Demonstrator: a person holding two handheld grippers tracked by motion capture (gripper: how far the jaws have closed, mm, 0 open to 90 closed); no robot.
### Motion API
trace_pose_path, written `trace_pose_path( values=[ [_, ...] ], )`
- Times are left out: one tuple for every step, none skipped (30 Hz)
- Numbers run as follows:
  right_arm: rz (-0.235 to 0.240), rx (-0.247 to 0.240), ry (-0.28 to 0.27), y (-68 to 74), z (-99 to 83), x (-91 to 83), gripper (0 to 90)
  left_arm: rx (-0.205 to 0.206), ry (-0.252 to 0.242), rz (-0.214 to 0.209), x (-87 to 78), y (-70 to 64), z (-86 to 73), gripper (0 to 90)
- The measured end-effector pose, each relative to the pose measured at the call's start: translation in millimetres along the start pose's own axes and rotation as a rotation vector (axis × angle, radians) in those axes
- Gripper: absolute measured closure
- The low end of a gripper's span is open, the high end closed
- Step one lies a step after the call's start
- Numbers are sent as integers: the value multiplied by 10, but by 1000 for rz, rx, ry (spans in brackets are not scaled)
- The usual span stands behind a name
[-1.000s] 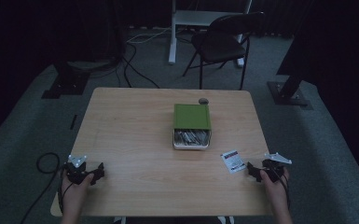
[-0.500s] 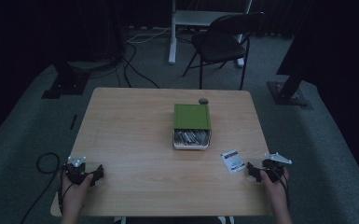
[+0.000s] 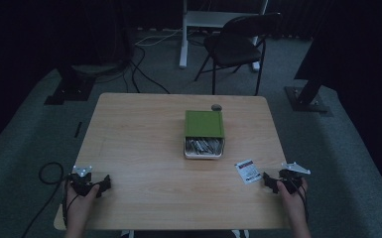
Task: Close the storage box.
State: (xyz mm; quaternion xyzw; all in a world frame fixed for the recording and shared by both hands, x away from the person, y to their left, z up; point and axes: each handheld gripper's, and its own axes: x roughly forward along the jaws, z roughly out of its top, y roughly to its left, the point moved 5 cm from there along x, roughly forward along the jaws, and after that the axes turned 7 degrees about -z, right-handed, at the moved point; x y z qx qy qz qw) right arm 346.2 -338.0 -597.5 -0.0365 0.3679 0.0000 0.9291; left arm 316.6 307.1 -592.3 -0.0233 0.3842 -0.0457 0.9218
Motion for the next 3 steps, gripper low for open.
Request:
trace_pose_path(
  values=[
    [0,0,0,0,0,0,128,-1,0,0,0,0,0,80],
    [0,0,0,0,0,0,128,0,0,0,1,0,1,79],
    [0,-1,0,0,1,0,129,0,0,0,1,0,1,79]
  ],
)
